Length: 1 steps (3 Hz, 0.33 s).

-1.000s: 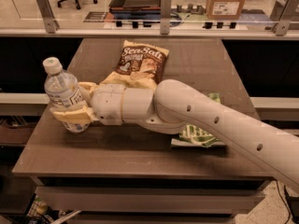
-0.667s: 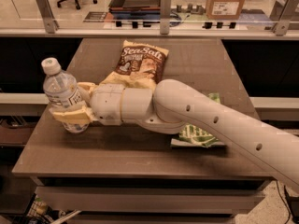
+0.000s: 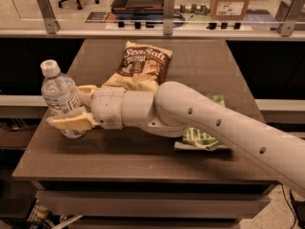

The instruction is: Place blue plastic bottle upright

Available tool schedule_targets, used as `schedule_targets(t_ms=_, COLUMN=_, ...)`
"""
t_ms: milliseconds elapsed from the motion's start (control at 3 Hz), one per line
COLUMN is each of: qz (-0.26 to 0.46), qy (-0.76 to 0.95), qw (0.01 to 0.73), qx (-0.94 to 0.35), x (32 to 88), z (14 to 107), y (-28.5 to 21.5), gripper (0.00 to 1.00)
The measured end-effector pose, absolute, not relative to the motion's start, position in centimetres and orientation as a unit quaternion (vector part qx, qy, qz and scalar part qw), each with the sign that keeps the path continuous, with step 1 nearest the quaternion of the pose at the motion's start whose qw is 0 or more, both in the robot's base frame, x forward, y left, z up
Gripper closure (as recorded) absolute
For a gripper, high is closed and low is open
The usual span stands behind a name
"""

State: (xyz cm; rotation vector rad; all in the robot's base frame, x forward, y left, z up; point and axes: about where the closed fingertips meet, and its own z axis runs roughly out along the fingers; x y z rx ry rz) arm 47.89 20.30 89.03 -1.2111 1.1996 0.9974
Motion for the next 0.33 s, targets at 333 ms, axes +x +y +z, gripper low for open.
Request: schedule_targets(t_ms=333, qz=0.422, qy=0.506, qw=0.550, qx=-0.513, x=47.77, z=89.08, y=20.44, gripper=0.00)
